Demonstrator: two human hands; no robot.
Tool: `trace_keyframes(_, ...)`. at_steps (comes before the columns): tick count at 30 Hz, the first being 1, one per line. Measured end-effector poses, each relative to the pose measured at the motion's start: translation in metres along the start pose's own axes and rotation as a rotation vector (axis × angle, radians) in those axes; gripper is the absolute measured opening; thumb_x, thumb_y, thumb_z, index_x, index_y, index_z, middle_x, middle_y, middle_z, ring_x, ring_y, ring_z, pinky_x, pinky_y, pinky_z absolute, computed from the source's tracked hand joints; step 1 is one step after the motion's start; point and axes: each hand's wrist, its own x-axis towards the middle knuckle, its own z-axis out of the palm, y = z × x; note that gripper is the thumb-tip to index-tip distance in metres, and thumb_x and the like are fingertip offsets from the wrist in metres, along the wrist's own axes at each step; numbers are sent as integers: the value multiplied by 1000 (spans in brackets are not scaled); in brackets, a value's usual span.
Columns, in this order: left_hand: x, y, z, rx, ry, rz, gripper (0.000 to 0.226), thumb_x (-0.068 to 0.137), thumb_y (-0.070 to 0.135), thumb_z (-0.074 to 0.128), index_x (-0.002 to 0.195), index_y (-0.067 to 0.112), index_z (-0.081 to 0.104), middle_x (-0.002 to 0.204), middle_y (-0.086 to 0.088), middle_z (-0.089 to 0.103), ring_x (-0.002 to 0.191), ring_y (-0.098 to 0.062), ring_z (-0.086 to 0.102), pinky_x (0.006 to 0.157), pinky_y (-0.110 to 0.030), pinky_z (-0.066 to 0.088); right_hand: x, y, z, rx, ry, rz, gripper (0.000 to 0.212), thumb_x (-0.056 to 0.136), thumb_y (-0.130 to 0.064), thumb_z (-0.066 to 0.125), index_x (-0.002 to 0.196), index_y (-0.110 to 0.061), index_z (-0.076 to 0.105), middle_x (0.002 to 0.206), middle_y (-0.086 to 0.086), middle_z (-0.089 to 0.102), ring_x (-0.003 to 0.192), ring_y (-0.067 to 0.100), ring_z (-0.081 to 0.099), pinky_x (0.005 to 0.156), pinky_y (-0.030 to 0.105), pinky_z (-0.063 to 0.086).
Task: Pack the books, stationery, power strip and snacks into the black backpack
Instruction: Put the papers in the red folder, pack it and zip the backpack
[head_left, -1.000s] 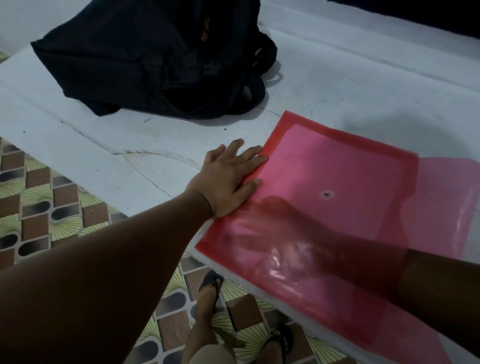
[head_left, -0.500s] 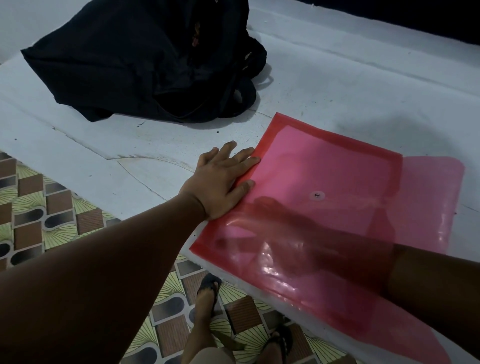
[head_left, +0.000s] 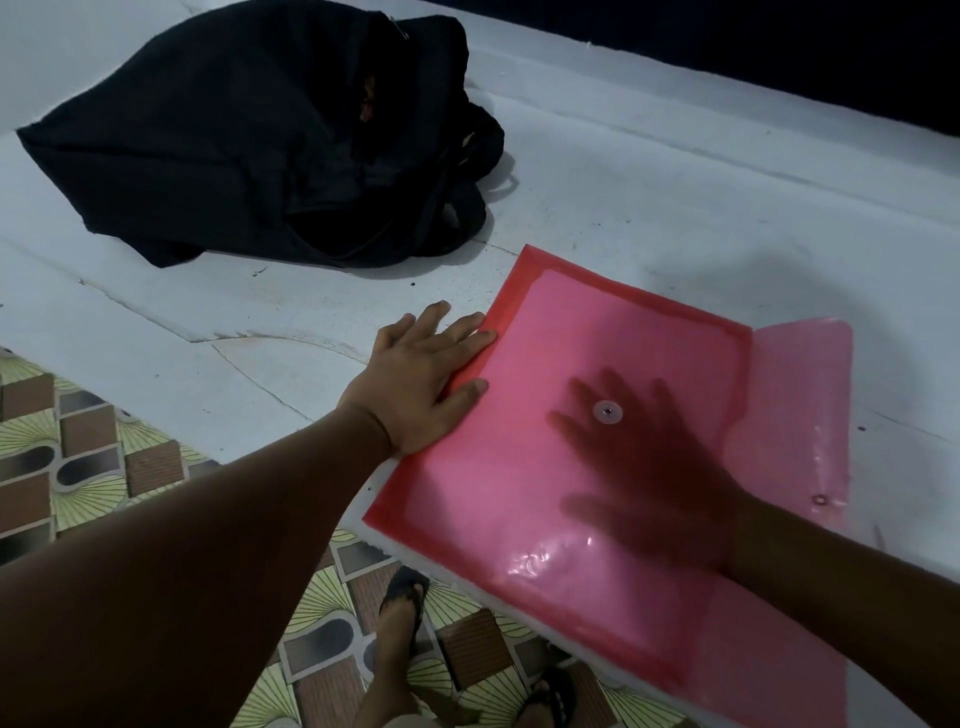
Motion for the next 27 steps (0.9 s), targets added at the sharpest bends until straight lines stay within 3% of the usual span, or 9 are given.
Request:
trace_keyframes(3, 0, 0, -1, 5, 2, 4, 68, 94, 59, 27, 155, 30, 35, 163, 7, 30, 154, -20, 11, 122, -42, 6, -7, 0, -3, 5, -92, 65, 83, 90, -76, 13, 151, -24, 33, 157, 17, 32, 140, 50, 32, 102, 73, 29)
trace_keyframes(7, -1, 1, -2, -3, -2, 0, 71, 92, 62, 27, 155, 30, 35, 162, 7, 30, 154, -20, 12, 121, -43, 7, 3, 3, -10, 94, -104, -9, 82, 91, -77, 13, 156, -28, 22, 164, 11, 18, 148, 43, 16, 112, 70, 17)
trace_keyframes(12, 1, 0, -1, 25, -10, 6, 73, 91, 65, 29, 155, 31, 33, 163, 6, 29, 154, -21, 12, 122, -46, 9, -16, 12, -13, 269, -13, 111, 81, 94, -74, 14, 149, -19, 36, 154, 11, 41, 144, 36, 34, 111, 65, 28)
trace_keyframes(15, 1, 1, -2, 35, -15, 0, 73, 91, 65, 29, 155, 31, 32, 163, 6, 28, 154, -21, 11, 122, -46, 9, -44, 21, -3, 269, 135, 149, 78, 92, -77, 19, 157, -35, 8, 166, -6, 2, 153, 20, -8, 121, 57, 6)
trace_keyframes(17, 1, 3, -2, 31, -12, -2, 73, 90, 64, 30, 155, 31, 33, 163, 6, 29, 154, -21, 11, 121, -46, 9, -58, 21, -6, 287, 145, 237, 77, 90, -80, 20, 146, -50, -22, 153, -26, -34, 139, 4, -40, 119, 44, -18)
trace_keyframes(19, 1, 3, -2, 34, -14, -2, 73, 90, 65, 30, 155, 31, 33, 163, 6, 30, 154, -21, 12, 121, -47, 10, -60, 18, -12, 348, 106, 274, 74, 89, -81, 19, 134, -55, -34, 145, -34, -39, 129, -5, -48, 116, 38, -27)
trace_keyframes(21, 1, 2, -2, 47, -18, 2, 74, 90, 66, 30, 155, 31, 33, 163, 5, 30, 154, -22, 12, 121, -48, 12, -57, 16, -10, 362, 108, 271, 71, 87, -83, 15, 138, -57, -28, 155, -28, -27, 136, -2, -42, 117, 40, -24)
trace_keyframes(23, 1, 0, -1, 62, -20, 5, 76, 90, 68, 30, 155, 31, 32, 163, 5, 31, 154, -22, 13, 121, -50, 13, -54, 19, -1, 360, 120, 242, 77, 83, -87, 11, 148, -54, -14, 163, -17, -16, 147, 10, -27, 122, 51, -8)
trace_keyframes(27, 1, 0, 1, 42, 5, 15, 78, 87, 71, 33, 153, 29, 38, 162, 3, 33, 153, -23, 17, 120, -52, 16, -57, 20, -2, 448, 154, 360, 87, 82, -86, 23, 155, -40, 12, 163, -13, 1, 152, 14, -14, 123, 47, -9)
